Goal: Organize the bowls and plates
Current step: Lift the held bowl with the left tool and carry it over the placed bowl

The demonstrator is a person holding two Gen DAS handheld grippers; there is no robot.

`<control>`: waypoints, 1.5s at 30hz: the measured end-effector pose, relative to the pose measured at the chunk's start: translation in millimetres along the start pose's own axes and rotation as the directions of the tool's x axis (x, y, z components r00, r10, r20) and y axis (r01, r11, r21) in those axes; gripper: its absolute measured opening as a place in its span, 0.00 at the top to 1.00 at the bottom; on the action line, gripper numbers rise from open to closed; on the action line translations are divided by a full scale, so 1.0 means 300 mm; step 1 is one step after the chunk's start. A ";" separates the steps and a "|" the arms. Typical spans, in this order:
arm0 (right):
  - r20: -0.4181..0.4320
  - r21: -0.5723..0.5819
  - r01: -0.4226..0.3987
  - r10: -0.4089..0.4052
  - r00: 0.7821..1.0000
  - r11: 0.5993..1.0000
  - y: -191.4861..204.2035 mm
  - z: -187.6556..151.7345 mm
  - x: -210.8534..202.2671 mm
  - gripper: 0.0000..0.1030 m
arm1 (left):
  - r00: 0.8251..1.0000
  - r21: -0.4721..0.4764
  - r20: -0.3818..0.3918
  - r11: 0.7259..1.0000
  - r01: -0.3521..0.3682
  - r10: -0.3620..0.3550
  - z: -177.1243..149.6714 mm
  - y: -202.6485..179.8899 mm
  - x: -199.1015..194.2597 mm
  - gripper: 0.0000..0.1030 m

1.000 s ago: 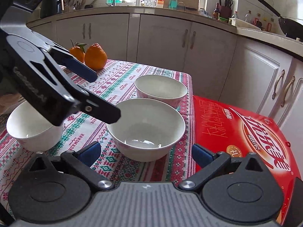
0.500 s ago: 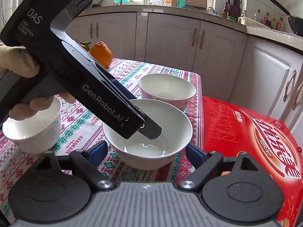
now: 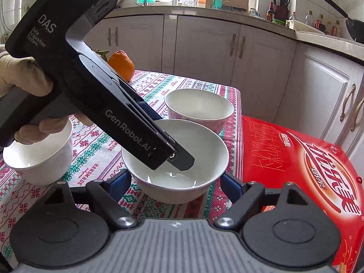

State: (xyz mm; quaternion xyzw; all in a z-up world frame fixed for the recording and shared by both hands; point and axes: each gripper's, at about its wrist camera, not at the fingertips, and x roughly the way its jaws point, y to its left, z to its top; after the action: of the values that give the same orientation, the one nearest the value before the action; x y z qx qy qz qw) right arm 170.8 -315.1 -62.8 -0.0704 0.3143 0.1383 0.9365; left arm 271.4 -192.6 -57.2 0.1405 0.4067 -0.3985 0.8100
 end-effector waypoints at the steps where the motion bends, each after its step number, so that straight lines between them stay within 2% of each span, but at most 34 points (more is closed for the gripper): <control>1: 0.000 0.001 0.001 -0.001 1.000 1.000 0.000 0.000 0.000 0.14 | 1.000 0.002 -0.001 1.000 -0.001 0.001 0.000 -0.001 0.000 0.37; 11: -0.003 -0.006 -0.009 0.009 1.000 1.000 0.011 0.017 -0.026 0.14 | 1.000 0.009 0.006 1.000 0.001 -0.001 -0.013 -0.015 -0.039 0.37; 21: 0.017 -0.024 -0.034 0.035 0.999 0.999 0.053 0.044 -0.106 0.14 | 0.999 0.000 0.046 1.000 -0.012 0.012 -0.041 -0.045 -0.159 0.37; 33: 0.053 -0.075 -0.077 0.081 0.995 0.994 0.175 0.085 -0.196 0.14 | 0.993 -0.033 0.099 0.997 -0.067 0.069 -0.118 -0.046 -0.334 0.37; 45: 0.070 -0.130 -0.154 0.164 0.984 0.979 0.316 0.129 -0.201 0.14 | 0.979 -0.105 0.134 0.985 -0.139 0.152 -0.229 0.010 -0.481 0.37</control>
State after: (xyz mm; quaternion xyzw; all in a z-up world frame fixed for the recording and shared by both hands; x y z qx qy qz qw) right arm 118.1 -229.2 0.3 -0.0975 0.2721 0.2348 0.9281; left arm 185.3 -76.2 10.4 0.1027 0.3553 -0.3274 0.8695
